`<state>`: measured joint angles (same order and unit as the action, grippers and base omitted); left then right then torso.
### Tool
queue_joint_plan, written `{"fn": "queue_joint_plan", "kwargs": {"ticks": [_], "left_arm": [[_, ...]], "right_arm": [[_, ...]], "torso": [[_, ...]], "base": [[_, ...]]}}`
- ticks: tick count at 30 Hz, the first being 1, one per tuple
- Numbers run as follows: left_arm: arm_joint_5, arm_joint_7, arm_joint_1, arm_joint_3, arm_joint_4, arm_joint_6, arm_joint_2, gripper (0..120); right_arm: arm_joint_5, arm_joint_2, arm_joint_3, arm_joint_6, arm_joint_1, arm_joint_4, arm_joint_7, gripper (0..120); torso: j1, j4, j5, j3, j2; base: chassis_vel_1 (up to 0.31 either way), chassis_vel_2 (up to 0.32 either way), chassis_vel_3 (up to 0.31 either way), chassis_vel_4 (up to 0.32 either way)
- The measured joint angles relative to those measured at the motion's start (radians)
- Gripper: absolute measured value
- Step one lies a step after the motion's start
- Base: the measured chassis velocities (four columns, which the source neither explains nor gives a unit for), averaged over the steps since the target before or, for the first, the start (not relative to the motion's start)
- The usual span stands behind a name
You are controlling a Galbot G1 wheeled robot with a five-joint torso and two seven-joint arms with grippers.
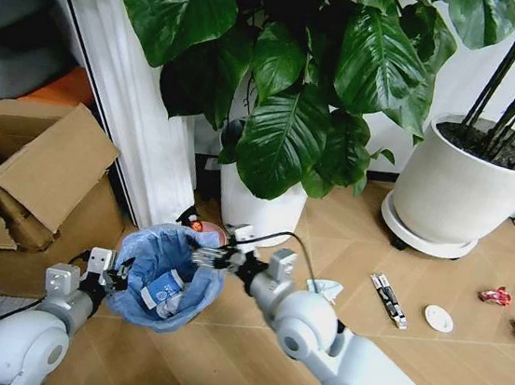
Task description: Pick up the trash bin and place the garbage on the floor into it.
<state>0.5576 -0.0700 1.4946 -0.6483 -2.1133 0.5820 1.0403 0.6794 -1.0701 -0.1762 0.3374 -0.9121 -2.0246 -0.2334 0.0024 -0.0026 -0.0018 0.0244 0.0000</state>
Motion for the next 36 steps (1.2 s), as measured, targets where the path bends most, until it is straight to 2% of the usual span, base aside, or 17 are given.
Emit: {"fn": "queue_joint_plan", "kwargs": {"ticks": [6,7,11,18,36], "left_arm": [[-0.010,0.004,0.001,-0.003,0.000,-0.003,0.011,0],[-0.010,0.004,0.001,-0.003,0.000,-0.003,0.011,0],[-0.022,0.011,0.003,-0.003,0.000,-0.007,0.024,0],[-0.031,0.016,0.004,-0.003,0.001,-0.011,0.030,0],[-0.050,0.031,0.028,-0.008,-0.026,-0.019,0.036,0]], "right_arm": [[-0.128,0.069,0.169,-0.039,-0.142,-0.011,0.053,100],[-0.128,0.069,0.169,-0.039,-0.142,-0.011,0.053,100],[-0.184,0.069,0.296,-0.054,-0.262,-0.015,0.075,100],[-0.243,0.057,0.414,-0.075,-0.386,0.022,0.112,100],[-0.263,0.021,0.432,-0.084,-0.398,0.075,0.122,100]], "torso": [[0.000,-0.0001,0.0001,0.000,0.000],[0.000,-0.0001,0.0001,0.000,0.000],[0.000,0.0002,-0.0001,0.000,0.000],[0.000,-0.0002,-0.0001,0.000,0.000],[0.000,0.0000,-0.0001,0.000,0.000]], "base": [[0.000,0.000,0.000,0.000],[0.000,0.000,0.000,0.000],[0.000,0.000,0.000,0.000],[0.000,0.000,0.000,0.000],[-0.034,-0.037,0.034,0.036]]}}
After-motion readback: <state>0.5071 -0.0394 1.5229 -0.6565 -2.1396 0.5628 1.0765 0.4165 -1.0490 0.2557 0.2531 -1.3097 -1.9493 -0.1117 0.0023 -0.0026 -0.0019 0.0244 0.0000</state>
